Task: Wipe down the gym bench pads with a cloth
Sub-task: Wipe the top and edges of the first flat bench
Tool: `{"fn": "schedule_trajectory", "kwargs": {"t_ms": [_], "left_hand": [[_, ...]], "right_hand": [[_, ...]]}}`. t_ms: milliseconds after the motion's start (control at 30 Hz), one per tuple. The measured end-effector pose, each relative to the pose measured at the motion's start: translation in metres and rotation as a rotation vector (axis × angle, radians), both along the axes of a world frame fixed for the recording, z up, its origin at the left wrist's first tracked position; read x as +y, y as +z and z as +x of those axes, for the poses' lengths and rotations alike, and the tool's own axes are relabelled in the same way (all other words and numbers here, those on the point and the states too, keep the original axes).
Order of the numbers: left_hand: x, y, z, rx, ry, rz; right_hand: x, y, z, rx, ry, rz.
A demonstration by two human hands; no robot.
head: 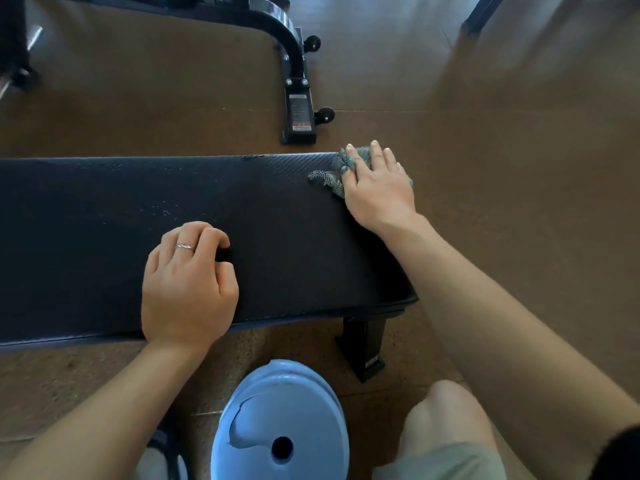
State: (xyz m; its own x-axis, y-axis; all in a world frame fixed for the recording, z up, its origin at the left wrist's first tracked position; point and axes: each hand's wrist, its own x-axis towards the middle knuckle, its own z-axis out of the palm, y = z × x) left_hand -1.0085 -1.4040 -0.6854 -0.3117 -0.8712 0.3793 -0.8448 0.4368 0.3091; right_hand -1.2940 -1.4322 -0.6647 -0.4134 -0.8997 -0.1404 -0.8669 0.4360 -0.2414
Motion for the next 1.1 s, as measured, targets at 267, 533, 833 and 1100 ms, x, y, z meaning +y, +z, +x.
{"fn": "schedule_trajectory", "kwargs": {"t_ms": [267,533,833,1100], "left_hand": [[0.001,-0.001,-0.001,-0.009,-0.005,-0.01],[0.002,0.0,-0.001,-0.01,0.01,-0.004],[0.005,0.004,-0.004,-0.053,0.034,0.056],[0.006,0.01,-0.004,-0.06,0.052,0.131]], "right_hand": [[0.066,-0.003,0.018,0.043,0.02,-0.03],[-0.014,0.001,-0.024,-0.115,-0.101,-0.039],[0.111,0.006,0.023,-0.087,-0.212,-0.021],[-0.018,0.007,-0.011,-0.108,-0.289,-0.028]]}}
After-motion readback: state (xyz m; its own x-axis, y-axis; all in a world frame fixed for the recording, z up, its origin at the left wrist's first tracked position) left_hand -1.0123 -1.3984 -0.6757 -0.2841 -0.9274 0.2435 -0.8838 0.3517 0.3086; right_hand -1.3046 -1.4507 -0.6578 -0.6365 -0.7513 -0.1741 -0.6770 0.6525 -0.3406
